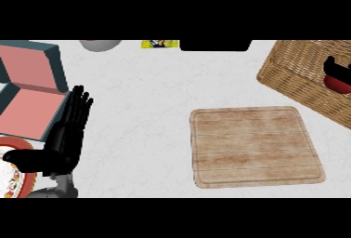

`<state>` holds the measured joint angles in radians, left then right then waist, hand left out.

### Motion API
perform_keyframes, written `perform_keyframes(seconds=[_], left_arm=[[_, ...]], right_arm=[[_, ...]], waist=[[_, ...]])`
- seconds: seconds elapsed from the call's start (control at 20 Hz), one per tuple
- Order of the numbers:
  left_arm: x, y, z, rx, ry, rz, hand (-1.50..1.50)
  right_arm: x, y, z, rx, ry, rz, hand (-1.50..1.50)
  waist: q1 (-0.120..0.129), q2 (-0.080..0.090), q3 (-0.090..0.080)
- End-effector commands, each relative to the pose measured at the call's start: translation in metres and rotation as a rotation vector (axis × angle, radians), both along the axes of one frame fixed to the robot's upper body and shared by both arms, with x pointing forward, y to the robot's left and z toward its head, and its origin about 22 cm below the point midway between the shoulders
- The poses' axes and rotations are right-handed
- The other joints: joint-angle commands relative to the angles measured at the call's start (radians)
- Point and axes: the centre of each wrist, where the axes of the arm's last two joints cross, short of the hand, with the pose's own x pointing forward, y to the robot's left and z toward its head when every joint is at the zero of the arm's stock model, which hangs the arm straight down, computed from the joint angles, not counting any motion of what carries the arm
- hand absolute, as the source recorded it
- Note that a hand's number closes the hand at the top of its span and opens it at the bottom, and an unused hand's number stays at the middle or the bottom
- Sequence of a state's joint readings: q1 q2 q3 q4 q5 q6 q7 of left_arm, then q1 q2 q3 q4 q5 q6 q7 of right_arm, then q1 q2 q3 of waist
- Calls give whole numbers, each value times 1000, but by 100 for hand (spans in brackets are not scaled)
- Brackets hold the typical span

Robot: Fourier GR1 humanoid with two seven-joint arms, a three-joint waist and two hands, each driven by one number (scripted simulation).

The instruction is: Pick the tomato from the cutting board and place it in the basket

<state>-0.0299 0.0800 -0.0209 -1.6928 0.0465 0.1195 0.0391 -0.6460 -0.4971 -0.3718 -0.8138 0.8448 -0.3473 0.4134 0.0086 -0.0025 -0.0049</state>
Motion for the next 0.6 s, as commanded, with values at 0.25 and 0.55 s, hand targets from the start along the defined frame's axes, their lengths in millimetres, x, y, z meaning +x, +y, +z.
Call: perform_keyframes(seconds=[0.25,0.55], left_arm=[[-6,-14,-12,-7,3,7,0],[-1,-2,-9,5,8,22,0]], right_arm=[[-2,-5,-30,14,-46,35,-150],[-6,-5,-19,-37,-218,61,-150]], waist=[[2,5,5],[-5,2,5]])
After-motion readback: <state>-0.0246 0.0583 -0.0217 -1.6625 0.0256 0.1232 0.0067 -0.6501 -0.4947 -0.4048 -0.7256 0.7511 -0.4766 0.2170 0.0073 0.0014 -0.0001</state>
